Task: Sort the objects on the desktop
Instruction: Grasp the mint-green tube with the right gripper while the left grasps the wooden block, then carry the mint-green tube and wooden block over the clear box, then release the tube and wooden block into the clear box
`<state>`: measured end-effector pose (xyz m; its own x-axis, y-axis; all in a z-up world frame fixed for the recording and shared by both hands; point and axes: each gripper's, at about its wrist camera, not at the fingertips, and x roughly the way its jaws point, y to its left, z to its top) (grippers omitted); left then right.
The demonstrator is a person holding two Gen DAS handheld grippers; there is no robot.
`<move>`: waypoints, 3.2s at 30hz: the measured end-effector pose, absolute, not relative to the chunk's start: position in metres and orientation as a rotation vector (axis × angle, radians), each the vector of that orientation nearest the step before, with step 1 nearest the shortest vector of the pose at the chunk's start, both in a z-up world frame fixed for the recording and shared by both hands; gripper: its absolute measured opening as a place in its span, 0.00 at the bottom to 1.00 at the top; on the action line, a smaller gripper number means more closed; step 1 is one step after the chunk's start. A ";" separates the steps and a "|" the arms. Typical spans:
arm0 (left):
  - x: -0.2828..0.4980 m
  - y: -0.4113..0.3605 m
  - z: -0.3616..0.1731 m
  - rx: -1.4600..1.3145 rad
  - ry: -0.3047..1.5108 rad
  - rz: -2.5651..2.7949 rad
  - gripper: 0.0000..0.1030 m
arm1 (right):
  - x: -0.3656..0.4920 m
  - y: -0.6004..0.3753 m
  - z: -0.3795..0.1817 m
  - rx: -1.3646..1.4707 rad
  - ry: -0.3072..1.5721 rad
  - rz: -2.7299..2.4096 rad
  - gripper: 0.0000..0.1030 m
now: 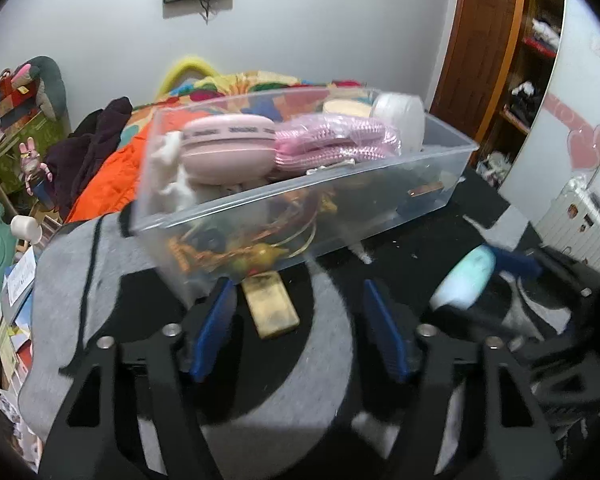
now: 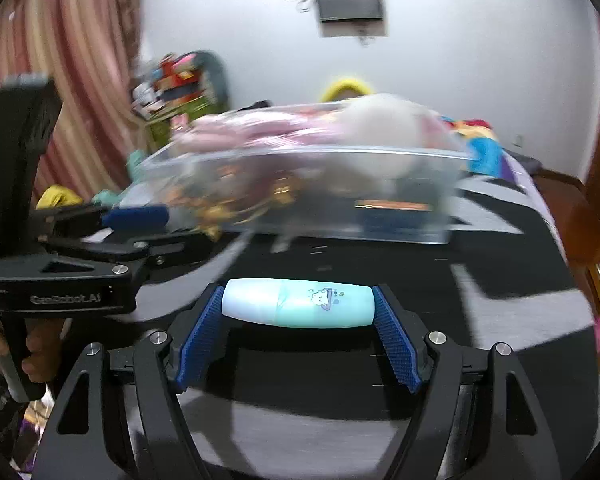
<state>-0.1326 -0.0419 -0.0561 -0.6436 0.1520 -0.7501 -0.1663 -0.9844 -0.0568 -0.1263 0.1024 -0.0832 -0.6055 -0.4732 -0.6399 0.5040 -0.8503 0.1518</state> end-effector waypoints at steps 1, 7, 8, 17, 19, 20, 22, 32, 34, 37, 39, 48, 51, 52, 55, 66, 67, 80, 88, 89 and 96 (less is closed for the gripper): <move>-0.137 -0.040 -0.060 -1.250 0.024 2.692 0.57 | -0.129 0.108 -0.082 0.946 0.042 -2.424 0.69; -0.142 -0.033 -0.072 -1.285 0.081 2.711 0.52 | -0.135 0.133 -0.076 0.946 -0.065 -2.459 0.69; -0.140 -0.030 -0.073 -1.283 0.114 2.725 0.50 | -0.135 0.134 -0.076 0.947 -0.070 -2.454 0.69; -0.142 -0.046 -0.077 -1.316 0.004 2.779 0.34 | -0.131 0.127 -0.076 0.935 -0.051 -2.417 0.69; -0.145 -0.050 -0.083 -1.372 -0.028 2.762 0.34 | -0.130 0.127 -0.076 0.934 -0.054 -2.411 0.69; -0.146 -0.052 -0.085 -1.379 -0.053 2.751 0.34 | -0.130 0.127 -0.076 0.933 -0.056 -2.410 0.69; -0.145 -0.055 -0.085 -1.376 -0.081 2.743 0.34 | -0.128 0.127 -0.077 0.934 -0.061 -2.402 0.69; -0.136 -0.051 -0.081 -1.331 -0.043 2.804 0.09 | -0.127 0.131 -0.074 0.920 -0.086 -2.405 0.69; -0.133 -0.053 -0.077 -1.305 -0.053 2.809 0.09 | -0.127 0.133 -0.072 0.911 -0.092 -2.409 0.69; -0.126 -0.053 -0.069 -1.256 -0.045 2.823 0.09 | -0.129 0.135 -0.070 0.903 -0.099 -2.414 0.69; -0.119 -0.050 -0.063 -1.214 -0.004 2.850 0.09 | -0.131 0.136 -0.070 0.901 -0.101 -2.420 0.69; -0.099 -0.053 -0.036 -1.032 -0.032 2.902 0.09 | -0.140 0.139 -0.062 0.887 -0.096 -2.451 0.69; -0.097 -0.056 -0.024 -0.975 -0.066 2.910 0.09 | -0.143 0.138 -0.055 0.865 -0.079 -2.466 0.69; -0.097 -0.057 -0.020 -0.955 -0.076 2.916 0.09 | -0.143 0.138 -0.052 0.854 -0.073 -2.472 0.69; -0.098 -0.060 -0.010 -0.911 -0.085 2.926 0.09 | -0.147 0.137 -0.044 0.828 -0.063 -2.479 0.69; -0.132 -0.078 -0.015 -0.929 -0.105 2.965 0.09 | -0.179 0.130 -0.022 0.734 -0.034 -2.551 0.69; -0.135 -0.081 -0.018 -0.938 -0.126 2.967 0.09 | -0.182 0.127 -0.022 0.735 -0.034 -2.558 0.69; -0.143 -0.085 -0.034 -0.896 -0.176 2.942 0.09 | -0.202 0.112 -0.033 0.771 0.019 -2.557 0.69; -0.142 -0.083 -0.035 -0.886 -0.162 2.966 0.21 | -0.202 0.106 -0.038 0.798 0.041 -2.536 0.69; -0.143 -0.083 -0.035 -0.884 -0.176 2.950 0.26 | -0.201 0.105 -0.038 0.794 0.049 -2.539 0.69; -0.136 -0.065 -0.033 -0.821 -0.044 3.009 0.63 | -0.195 0.099 -0.037 0.786 0.080 -2.526 0.70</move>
